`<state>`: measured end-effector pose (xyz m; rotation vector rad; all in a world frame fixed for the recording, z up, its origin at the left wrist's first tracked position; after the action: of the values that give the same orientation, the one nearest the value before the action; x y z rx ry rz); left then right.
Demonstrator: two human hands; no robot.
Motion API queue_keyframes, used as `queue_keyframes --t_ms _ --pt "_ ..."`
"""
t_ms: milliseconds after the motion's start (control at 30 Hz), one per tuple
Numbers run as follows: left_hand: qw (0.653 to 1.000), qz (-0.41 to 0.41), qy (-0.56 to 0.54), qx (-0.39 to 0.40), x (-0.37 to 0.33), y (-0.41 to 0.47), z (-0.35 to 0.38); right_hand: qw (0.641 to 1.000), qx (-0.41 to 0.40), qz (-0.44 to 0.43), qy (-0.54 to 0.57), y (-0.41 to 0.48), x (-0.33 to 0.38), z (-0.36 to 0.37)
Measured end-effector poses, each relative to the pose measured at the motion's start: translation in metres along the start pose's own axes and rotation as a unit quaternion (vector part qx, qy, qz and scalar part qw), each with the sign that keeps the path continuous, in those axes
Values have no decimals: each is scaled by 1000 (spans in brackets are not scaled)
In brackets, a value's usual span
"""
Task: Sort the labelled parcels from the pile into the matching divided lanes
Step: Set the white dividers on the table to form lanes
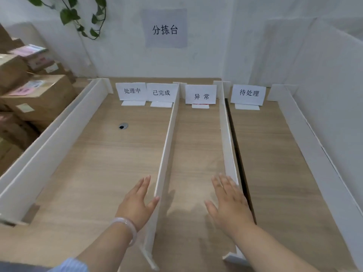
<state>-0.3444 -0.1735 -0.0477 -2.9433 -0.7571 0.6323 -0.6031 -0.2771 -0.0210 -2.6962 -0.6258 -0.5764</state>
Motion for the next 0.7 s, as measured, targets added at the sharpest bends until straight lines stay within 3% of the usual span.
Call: queue_keyframes --t_ms 167,333,500,700 --pt "993 -12 98 -63 35 -17 -43 997 19 -80 -4 13 74 18" --pt "991 -15 107 -78 100 -18 -89 996 19 -86 -3 18 155 50" --pt "991 -15 126 -47 201 -21 -135 995 9 -99 29 18 262 93" --pt "991 -60 98 -66 325 -14 -192 992 35 -122 24 28 379 162"
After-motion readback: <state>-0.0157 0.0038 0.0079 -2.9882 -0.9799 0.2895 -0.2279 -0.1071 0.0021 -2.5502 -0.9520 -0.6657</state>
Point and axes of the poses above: each hand's wrist, its own y-axis towards the middle knuckle, its own z-axis out of the palm, x = y × z, the point moved 3 cm from there along y, towards the middle knuckle, and after that the axes turned 10 degrees about y, right-handed, at the moved point
